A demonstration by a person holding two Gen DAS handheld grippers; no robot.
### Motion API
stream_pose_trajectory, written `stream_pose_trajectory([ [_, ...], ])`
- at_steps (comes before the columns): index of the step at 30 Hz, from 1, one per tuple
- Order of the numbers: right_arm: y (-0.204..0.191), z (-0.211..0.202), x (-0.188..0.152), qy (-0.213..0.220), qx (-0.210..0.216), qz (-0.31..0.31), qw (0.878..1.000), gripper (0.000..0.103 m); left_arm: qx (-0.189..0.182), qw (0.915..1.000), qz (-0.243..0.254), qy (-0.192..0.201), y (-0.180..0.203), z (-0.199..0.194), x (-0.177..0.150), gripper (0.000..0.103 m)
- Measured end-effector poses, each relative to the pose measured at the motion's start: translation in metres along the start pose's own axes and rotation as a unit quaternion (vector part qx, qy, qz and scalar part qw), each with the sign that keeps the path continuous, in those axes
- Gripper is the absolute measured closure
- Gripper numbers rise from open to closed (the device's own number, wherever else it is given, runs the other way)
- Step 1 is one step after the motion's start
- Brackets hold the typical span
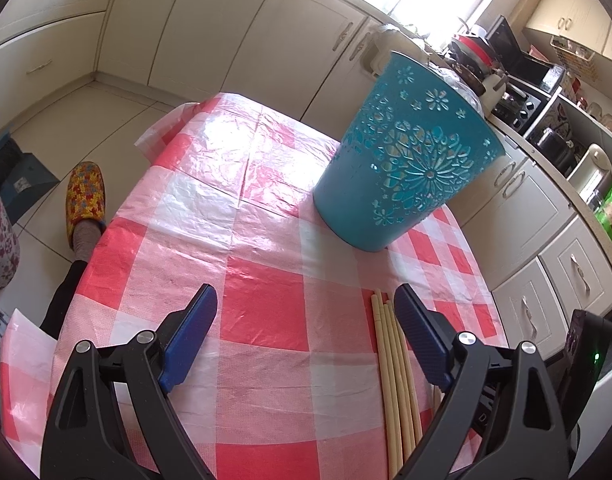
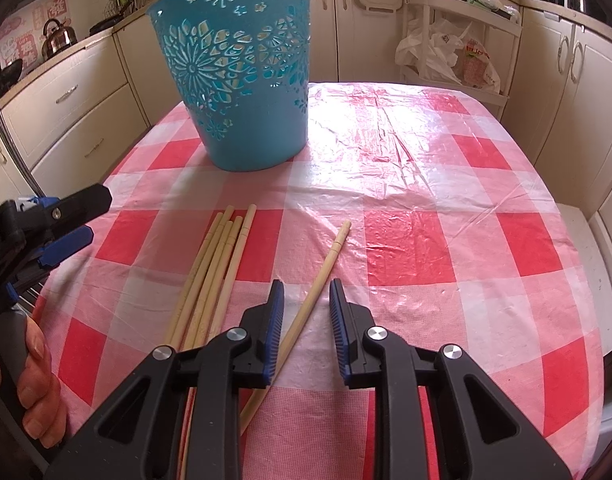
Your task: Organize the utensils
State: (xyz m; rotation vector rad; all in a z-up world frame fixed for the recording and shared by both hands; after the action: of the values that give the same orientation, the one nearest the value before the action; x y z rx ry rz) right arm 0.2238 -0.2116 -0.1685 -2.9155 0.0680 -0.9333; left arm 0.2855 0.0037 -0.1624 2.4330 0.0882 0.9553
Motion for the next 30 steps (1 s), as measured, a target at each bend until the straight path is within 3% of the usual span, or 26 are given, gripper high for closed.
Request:
stream_pose_trajectory([
  [11,0.017,-0.002,0.001,0.000,0.061,0.056,0.997,0.079,0.035,0.9940,0.086,-0.058,0.033,0.019,-0.009,0.017],
  [19,0.019,-0.003,0.001,-0.002,0.063,0.054,0.997,0.079,0.083,0.9725,0.194,-0.099,0.070,0.035,-0.028,0.017],
  [22,0.022,-0.003,0.000,-0.002,0.070,0.061,0.996,0.079,0.101,0.9681,0.203,-0.107,0.072,0.038,-0.031,0.017],
  [28,0.024,-0.003,-0.001,-0.003,0.075,0.063,0.995,0.079,0.109,0.9716,0.184,-0.101,0.062,0.035,-0.024,0.017],
  [30,0.024,-0.003,-0.001,-0.003,0.074,0.063,0.995,0.079,0.119,0.9689,0.191,-0.103,0.064,0.036,-0.025,0.017],
])
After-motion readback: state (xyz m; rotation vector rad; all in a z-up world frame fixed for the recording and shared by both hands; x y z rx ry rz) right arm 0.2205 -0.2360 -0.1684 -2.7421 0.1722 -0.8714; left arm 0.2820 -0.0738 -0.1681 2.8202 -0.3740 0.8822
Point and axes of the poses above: each gripper's, at about its wrist camera, not at the fingertips, and z roughly the way its jaws point, y to its right, x to its top, the point moved 2 cm from there along z, roughly the way its jaws point, and after that the axes turned 1 degree about -x, right-handed, at the moved point
